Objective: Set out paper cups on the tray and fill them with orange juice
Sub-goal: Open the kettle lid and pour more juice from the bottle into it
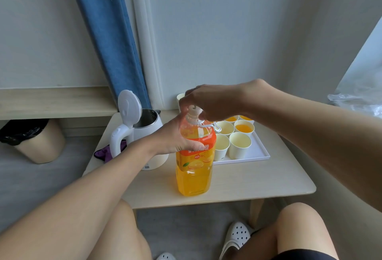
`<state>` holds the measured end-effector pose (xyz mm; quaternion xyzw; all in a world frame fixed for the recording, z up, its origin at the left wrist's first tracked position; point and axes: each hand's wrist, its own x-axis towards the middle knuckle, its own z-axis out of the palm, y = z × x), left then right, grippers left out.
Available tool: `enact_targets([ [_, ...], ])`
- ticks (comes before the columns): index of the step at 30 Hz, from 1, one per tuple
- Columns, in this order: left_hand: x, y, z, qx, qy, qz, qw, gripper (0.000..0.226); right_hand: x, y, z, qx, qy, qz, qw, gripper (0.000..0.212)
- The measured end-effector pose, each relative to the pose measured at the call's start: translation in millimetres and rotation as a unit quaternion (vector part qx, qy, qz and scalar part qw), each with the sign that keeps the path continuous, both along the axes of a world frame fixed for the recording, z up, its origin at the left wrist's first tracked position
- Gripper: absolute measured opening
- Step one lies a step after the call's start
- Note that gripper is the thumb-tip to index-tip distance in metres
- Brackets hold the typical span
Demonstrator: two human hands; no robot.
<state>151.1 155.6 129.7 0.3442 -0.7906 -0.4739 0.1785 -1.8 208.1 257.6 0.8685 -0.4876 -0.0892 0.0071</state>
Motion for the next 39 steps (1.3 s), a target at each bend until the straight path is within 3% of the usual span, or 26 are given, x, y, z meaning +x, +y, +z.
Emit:
enact_targets([
  [5, -0.1, 1.9, 0.0, 0.015, 0.014, 0.009, 1.000, 0.087, 3.2, 2.4, 4.2, -0.055, 0.026, -0.071, 0.996, 0.048],
  [9, -0.1, 2.2, 2.0, 0.000, 0.002, 0.001, 1.000, 0.092, 7.9, 0.0, 4.2, -0.017, -0.005, -0.057, 0.998, 0.028],
  [11, 0.7, 1.9, 1.6, -0.009, -0.012, 0.006, 1.000, 0.094, 10.6, 2.5, 7.7, 0.019, 0.012, -0.046, 0.999, 0.058],
  [13, 0.8, 2.4, 2.1, -0.006, -0.012, 0.012, 1.000, 0.094, 12.5, 5.0, 7.9, 0.003, 0.041, -0.057, 0.998, 0.067],
  [19, 0.8, 5.9, 5.1, -0.004, -0.002, 0.003, 1.000, 0.093, 14.1, 2.3, 4.0, -0.021, 0.020, -0.057, 0.998, 0.024],
  [24, 0.5, 5.9, 6.8, -0.003, 0.001, -0.001, 1.000, 0.091, 11.9, -0.8, 5.0, -0.010, -0.013, -0.046, 0.999, 0.036],
  [27, -0.3, 5.2, 4.8, 0.006, 0.004, 0.008, 1.000, 0.096, -1.1, 1.6, 3.8, -0.022, -0.115, -0.060, 0.991, 0.030],
  [29, -0.6, 4.5, 3.2, 0.004, 0.004, 0.012, 1.000, 0.101, -14.1, 6.8, -2.7, -0.056, -0.255, -0.078, 0.962, 0.027],
  [32, -0.7, 3.4, 0.5, 0.008, 0.021, 0.018, 1.000, 0.102, -36.0, 10.6, -40.7, -0.150, -0.433, -0.178, 0.871, 0.020],
  [35, 0.2, 3.8, -0.5, 0.016, 0.029, 0.020, 0.999, 0.100, -51.7, 8.8, -106.3, -0.155, -0.477, -0.341, 0.795, 0.014],
  [39, -0.4, 5.0, -0.8, 0.013, 0.035, 0.019, 0.999, 0.099, -51.2, 15.9, -185.8, -0.042, -0.475, -0.410, 0.777, 0.015],
])
